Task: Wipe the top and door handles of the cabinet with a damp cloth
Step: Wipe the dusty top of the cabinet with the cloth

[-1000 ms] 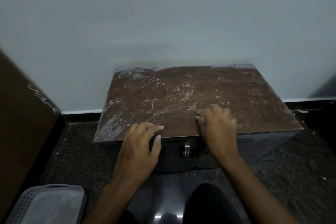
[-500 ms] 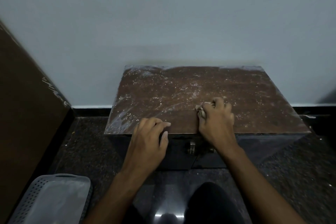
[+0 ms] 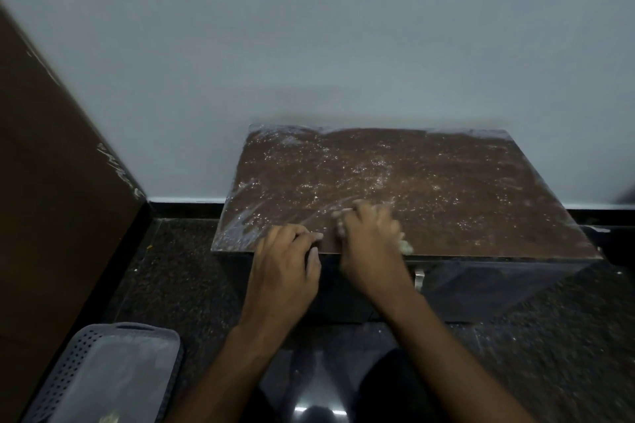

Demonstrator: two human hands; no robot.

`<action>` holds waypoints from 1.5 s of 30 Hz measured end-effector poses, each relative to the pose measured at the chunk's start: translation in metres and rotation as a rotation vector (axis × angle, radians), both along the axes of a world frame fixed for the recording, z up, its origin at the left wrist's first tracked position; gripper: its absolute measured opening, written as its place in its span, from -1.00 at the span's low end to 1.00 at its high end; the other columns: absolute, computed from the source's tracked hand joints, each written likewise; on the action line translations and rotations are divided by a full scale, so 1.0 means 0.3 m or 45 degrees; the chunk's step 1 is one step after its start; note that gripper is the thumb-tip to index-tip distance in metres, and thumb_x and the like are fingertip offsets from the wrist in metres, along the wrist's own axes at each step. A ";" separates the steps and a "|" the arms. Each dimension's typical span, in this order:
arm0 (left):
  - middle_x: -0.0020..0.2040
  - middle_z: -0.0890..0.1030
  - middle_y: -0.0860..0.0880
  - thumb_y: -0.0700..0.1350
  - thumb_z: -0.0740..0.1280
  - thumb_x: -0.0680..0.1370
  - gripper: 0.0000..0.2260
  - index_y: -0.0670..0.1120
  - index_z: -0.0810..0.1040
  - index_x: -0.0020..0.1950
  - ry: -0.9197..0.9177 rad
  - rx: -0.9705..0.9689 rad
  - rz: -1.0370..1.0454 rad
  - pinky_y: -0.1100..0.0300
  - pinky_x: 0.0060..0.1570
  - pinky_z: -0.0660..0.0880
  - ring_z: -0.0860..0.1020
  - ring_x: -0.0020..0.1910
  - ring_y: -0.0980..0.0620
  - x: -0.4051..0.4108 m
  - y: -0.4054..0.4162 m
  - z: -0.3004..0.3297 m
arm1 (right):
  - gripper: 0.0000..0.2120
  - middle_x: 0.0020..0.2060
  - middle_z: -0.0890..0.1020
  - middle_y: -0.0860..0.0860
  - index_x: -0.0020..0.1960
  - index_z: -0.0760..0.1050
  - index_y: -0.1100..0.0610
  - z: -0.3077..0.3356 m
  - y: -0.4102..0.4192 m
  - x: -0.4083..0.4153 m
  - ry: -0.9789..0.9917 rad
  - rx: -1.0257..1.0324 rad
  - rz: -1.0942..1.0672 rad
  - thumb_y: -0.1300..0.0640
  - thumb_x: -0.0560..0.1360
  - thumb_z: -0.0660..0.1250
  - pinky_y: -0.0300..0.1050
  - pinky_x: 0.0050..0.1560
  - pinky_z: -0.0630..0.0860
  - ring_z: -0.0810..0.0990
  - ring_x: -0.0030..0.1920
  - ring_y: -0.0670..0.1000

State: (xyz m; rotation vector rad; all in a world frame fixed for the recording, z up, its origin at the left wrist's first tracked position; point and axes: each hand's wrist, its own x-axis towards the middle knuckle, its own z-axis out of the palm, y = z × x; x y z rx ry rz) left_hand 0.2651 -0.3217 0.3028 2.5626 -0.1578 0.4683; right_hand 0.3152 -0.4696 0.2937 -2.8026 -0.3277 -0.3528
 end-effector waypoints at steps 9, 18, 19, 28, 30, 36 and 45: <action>-0.07 0.50 0.18 -0.11 0.32 0.52 -0.91 0.07 0.50 -0.03 -0.010 -0.166 -0.009 0.19 0.01 0.43 0.42 0.00 0.16 0.001 0.009 0.001 | -0.76 0.32 0.51 0.02 0.24 0.58 0.07 0.002 -0.217 -0.014 0.025 0.055 -0.336 0.10 0.59 0.30 0.09 0.18 0.38 0.40 0.24 0.10; 0.00 0.52 0.14 -0.14 0.33 0.50 -0.82 0.03 0.50 0.08 0.000 -0.189 -0.020 0.09 0.05 0.46 0.44 0.04 0.10 0.026 -0.035 0.015 | -0.74 0.22 0.54 0.00 0.19 0.57 0.00 -0.005 -0.019 -0.066 -0.039 0.082 0.176 0.04 0.54 0.24 0.08 0.23 0.33 0.46 0.18 0.10; 0.02 0.52 0.16 -0.13 0.33 0.51 -0.81 0.04 0.51 0.10 -0.005 -0.174 -0.033 0.13 0.07 0.45 0.44 0.06 0.12 0.025 -0.025 0.013 | -0.75 0.25 0.53 -0.01 0.21 0.57 -0.03 -0.011 -0.072 -0.053 -0.041 0.087 0.116 0.06 0.55 0.28 0.07 0.27 0.31 0.44 0.22 0.09; 0.04 0.55 0.18 -0.16 0.35 0.52 -0.80 0.01 0.57 0.13 0.005 -0.199 -0.098 0.20 0.12 0.42 0.45 0.09 0.16 -0.004 -0.032 -0.009 | -0.71 0.35 0.44 0.04 0.23 0.55 0.10 -0.023 -0.244 -0.029 -0.040 0.253 -0.468 0.22 0.52 0.31 0.06 0.34 0.25 0.25 0.35 0.13; 0.07 0.56 0.15 -0.15 0.34 0.52 -0.79 -0.01 0.57 0.14 0.006 -0.154 -0.140 0.13 0.14 0.43 0.46 0.11 0.13 -0.004 -0.049 -0.011 | -0.60 0.28 0.46 0.03 0.32 0.45 0.09 -0.016 -0.139 -0.051 -0.042 0.296 -0.279 0.23 0.49 0.29 0.05 0.35 0.24 0.29 0.31 0.10; 0.11 0.54 0.08 -0.13 0.33 0.53 -0.77 -0.03 0.57 0.19 -0.016 -0.091 -0.078 0.11 0.22 0.39 0.44 0.16 0.09 -0.022 0.012 -0.013 | -0.50 0.35 0.45 0.20 0.39 0.52 0.19 -0.018 -0.140 -0.069 -0.032 0.538 0.047 0.32 0.46 0.46 0.07 0.38 0.44 0.44 0.34 0.14; 0.13 0.53 -0.04 -0.30 0.40 0.45 -0.72 -0.09 0.60 0.14 -0.078 -0.361 0.567 0.20 0.15 0.33 0.43 0.16 -0.04 -0.073 0.241 -0.035 | -0.49 0.34 0.50 0.16 0.41 0.49 0.16 -0.040 0.176 -0.068 0.036 0.396 0.178 0.23 0.46 0.42 0.13 0.44 0.39 0.41 0.38 0.17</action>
